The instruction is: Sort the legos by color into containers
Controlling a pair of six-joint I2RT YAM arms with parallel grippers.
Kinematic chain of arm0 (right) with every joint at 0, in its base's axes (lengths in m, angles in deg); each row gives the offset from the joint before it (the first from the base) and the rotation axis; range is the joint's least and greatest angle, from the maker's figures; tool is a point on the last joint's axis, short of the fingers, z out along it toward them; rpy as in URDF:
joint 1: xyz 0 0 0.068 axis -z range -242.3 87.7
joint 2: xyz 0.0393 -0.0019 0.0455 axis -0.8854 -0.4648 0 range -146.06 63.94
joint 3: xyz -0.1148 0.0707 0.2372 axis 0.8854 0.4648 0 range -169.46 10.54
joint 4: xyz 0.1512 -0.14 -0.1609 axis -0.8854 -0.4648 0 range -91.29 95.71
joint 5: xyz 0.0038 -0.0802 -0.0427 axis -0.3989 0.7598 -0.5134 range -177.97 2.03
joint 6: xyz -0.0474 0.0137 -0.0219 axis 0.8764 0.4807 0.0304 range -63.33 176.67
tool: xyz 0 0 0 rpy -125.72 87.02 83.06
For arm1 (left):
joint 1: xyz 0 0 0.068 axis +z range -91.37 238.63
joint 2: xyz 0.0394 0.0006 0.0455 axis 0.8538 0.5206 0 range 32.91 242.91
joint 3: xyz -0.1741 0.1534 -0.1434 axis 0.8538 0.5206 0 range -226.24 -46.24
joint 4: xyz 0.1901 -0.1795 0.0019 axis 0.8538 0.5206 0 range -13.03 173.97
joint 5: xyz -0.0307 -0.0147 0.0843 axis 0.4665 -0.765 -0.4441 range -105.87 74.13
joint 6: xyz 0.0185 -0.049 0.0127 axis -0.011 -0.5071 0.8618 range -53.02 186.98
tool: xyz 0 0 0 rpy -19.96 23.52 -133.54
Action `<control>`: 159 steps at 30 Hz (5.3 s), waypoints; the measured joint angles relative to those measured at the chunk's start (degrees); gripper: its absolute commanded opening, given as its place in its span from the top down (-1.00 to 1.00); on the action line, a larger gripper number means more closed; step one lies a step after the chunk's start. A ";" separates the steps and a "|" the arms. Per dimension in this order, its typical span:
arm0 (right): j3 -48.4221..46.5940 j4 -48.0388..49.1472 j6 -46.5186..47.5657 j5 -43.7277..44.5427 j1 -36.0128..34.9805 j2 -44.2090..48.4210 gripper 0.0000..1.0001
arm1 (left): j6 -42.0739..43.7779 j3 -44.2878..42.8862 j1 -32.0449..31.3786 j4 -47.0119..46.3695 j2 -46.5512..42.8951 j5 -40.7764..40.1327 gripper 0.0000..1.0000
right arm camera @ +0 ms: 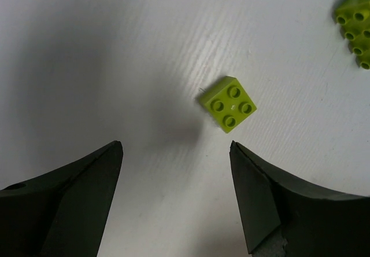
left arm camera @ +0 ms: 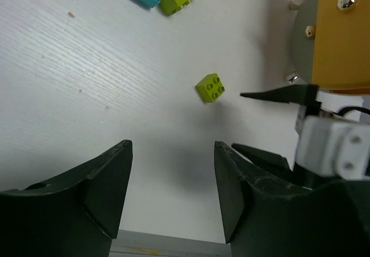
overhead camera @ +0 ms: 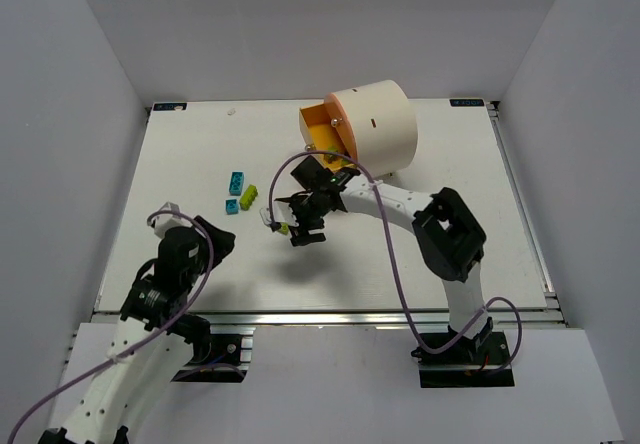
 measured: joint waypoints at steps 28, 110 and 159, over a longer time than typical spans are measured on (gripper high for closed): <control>-10.73 5.53 10.73 8.48 -2.99 -13.33 -0.21 | -5.81 1.18 -0.68 7.93 -4.83 -1.25 -0.41; -18.53 -2.95 -17.73 -3.13 19.56 12.70 -0.29 | 42.69 -37.86 4.59 -15.08 75.52 7.67 -0.39; -1.51 10.56 -49.55 7.26 26.34 27.96 1.00 | 3.78 -52.85 4.13 -47.98 80.00 47.63 0.18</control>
